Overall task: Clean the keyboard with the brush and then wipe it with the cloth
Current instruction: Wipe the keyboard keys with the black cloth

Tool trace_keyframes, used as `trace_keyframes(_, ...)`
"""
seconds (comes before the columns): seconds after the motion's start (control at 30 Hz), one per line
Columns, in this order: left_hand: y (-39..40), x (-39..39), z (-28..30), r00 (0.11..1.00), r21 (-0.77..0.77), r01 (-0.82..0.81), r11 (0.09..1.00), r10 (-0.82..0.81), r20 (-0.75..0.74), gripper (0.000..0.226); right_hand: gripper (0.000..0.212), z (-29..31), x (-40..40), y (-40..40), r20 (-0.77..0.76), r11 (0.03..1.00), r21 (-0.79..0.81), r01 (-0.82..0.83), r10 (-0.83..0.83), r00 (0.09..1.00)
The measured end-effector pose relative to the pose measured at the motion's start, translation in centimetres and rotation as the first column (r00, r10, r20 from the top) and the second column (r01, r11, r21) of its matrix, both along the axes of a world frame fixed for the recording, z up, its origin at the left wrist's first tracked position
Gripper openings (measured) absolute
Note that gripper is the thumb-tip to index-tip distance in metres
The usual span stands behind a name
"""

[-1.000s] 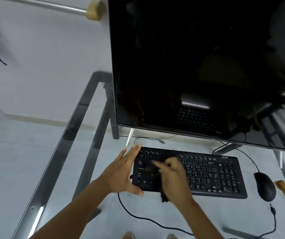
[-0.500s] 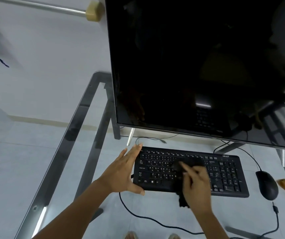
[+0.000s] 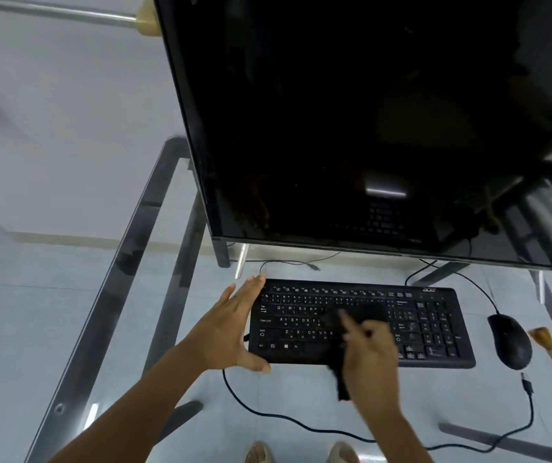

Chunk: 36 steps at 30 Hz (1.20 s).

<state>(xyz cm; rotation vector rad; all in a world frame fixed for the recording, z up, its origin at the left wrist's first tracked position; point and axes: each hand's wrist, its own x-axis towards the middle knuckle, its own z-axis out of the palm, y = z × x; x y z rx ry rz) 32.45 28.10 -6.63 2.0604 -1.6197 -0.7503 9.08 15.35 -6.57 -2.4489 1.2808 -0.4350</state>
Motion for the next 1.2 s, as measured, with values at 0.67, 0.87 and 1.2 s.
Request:
trace_keyframes(0.67, -8.4, -9.9, 2.6, 0.974, -0.104, -0.075, 0.992, 0.095, 0.207, 0.069, 0.028, 1.0, -1.6, 1.6, -0.088, 0.987, 0.096, -0.131, 0.14, 0.986)
trace_keyframes(0.87, -10.4, -12.8, -0.9, 0.935, -0.103, -0.127, 0.986, 0.154, 0.32, 0.061, 0.036, 2.8, -6.8, -4.5, 0.153, 0.927, 0.288, 0.242, -0.294, 0.943)
trace_keyframes(1.2, -10.7, -13.2, -1.9, 0.892, -0.101, -0.098, 0.99, 0.132, 0.432, 0.06, 0.061, 0.2, -7.2, -4.2, 0.05, 0.99, -0.022, 0.137, -0.136, 0.989)
